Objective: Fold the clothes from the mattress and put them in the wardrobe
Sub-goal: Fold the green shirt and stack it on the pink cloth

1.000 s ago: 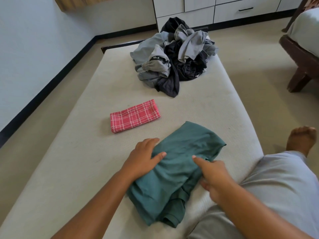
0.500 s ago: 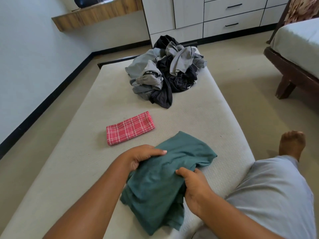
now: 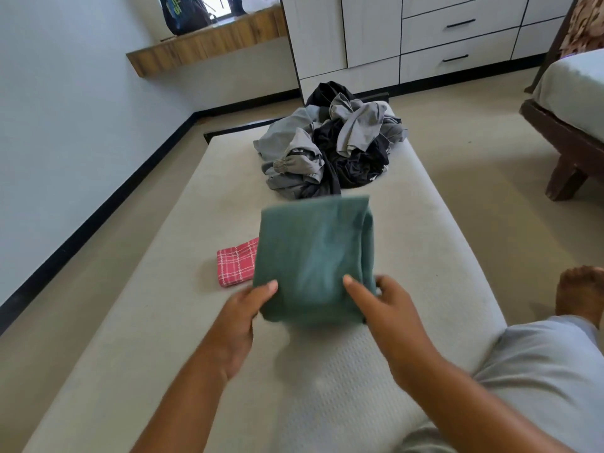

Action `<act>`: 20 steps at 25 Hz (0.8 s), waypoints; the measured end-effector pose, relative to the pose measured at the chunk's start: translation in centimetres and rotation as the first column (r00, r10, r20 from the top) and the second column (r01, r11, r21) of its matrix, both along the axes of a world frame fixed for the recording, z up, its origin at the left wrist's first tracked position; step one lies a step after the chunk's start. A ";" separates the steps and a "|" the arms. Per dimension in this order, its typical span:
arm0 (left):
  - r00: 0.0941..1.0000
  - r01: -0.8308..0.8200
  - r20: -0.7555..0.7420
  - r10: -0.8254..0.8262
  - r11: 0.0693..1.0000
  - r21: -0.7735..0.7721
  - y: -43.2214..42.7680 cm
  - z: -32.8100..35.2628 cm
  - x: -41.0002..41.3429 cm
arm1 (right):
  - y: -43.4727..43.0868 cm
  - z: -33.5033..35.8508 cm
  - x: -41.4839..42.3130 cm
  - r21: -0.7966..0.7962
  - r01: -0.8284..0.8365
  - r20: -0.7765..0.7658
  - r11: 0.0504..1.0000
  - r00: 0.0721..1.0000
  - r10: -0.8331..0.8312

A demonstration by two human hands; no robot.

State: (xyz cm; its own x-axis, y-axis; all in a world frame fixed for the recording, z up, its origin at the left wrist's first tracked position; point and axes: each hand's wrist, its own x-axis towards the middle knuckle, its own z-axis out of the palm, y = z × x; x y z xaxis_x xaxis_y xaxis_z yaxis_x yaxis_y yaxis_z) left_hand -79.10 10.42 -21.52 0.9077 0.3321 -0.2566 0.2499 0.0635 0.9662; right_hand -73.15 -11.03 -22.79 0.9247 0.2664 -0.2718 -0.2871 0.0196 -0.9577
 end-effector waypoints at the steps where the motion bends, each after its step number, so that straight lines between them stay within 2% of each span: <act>1: 0.992 -0.029 -0.122 0.030 1.000 0.011 -0.5 -1.9 -1.5 | 0.0 -2.1 -0.9 -0.090 -0.046 -0.084 0.995 0.996 0.039; 3: 0.933 -0.062 -0.349 0.085 0.995 0.075 -1.2 -5.9 -4.2 | -0.1 -5.8 -2.4 -0.235 -0.195 -0.264 0.952 0.956 0.131; 5: 0.885 -0.083 -0.434 0.171 0.973 0.214 -1.1 -7.9 -5.2 | -0.4 -7.6 -3.0 -0.368 -0.246 -0.327 0.897 0.937 0.123; 8: 0.866 -0.078 -0.441 0.236 0.934 0.347 -0.9 -7.5 -3.9 | -0.5 -6.4 -2.7 -0.448 -0.175 -0.274 0.877 0.960 0.052; 11: 0.866 -0.080 -0.442 0.233 0.938 0.338 -0.9 -6.2 -1.7 | -0.2 -5.6 -1.9 -0.564 -0.082 -0.170 0.821 0.985 -0.019; 12: 0.862 -0.079 -0.458 0.219 0.949 0.306 -1.1 -5.8 -1.2 | 0.0 -5.4 -1.8 -0.552 -0.080 -0.194 0.830 0.980 -0.034; 15: 0.865 -0.086 -0.476 0.158 0.982 0.170 -1.8 -5.1 -0.2 | 0.5 -5.6 -1.7 -0.329 -0.105 -0.334 0.938 0.943 -0.012; 20: 0.876 -0.058 -0.479 0.058 0.998 0.015 -1.5 -4.9 0.1 | 1.4 -5.7 -1.3 -0.200 -0.174 -0.323 0.964 0.941 0.103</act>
State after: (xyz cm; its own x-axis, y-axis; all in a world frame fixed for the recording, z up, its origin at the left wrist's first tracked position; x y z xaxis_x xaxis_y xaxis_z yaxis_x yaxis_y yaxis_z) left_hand -78.98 8.95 -26.37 0.6530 0.3806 -0.6548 0.6777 0.0923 0.7295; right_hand -74.44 -9.66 -28.49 0.7449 0.2858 -0.6029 -0.5519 -0.2440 -0.7974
